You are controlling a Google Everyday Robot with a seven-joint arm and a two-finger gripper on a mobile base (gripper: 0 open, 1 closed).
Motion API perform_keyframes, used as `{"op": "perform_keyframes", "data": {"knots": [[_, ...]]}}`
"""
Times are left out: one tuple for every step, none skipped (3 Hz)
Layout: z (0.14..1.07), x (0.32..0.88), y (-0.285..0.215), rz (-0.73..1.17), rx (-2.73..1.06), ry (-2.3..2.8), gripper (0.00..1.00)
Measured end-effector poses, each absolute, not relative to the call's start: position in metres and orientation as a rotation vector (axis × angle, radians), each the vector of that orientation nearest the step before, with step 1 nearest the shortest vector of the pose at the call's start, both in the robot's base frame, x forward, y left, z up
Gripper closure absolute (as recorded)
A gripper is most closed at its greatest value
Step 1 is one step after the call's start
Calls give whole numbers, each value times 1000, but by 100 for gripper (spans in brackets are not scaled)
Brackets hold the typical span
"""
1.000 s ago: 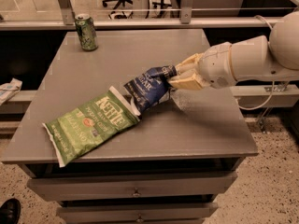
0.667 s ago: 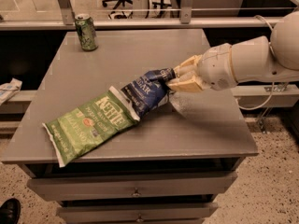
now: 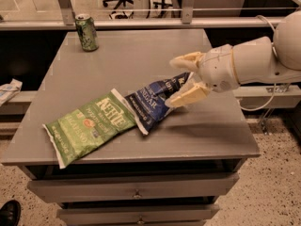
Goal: Move blue chip bag near green jalapeno chip bag
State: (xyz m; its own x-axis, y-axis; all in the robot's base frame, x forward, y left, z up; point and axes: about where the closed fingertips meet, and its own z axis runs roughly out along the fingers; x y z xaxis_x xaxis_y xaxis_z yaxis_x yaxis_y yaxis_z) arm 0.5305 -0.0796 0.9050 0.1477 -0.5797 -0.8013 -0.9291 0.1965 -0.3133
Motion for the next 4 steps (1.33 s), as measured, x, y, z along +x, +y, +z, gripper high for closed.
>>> {"op": "perform_keyframes", "data": {"knots": [[907, 531, -81, 467, -1493, 1534, 0], [915, 544, -104, 408, -1449, 1561, 0], [934, 571, -155, 302, -1330, 1597, 0], [964, 590, -204, 162, -1212, 1635, 0]]}}
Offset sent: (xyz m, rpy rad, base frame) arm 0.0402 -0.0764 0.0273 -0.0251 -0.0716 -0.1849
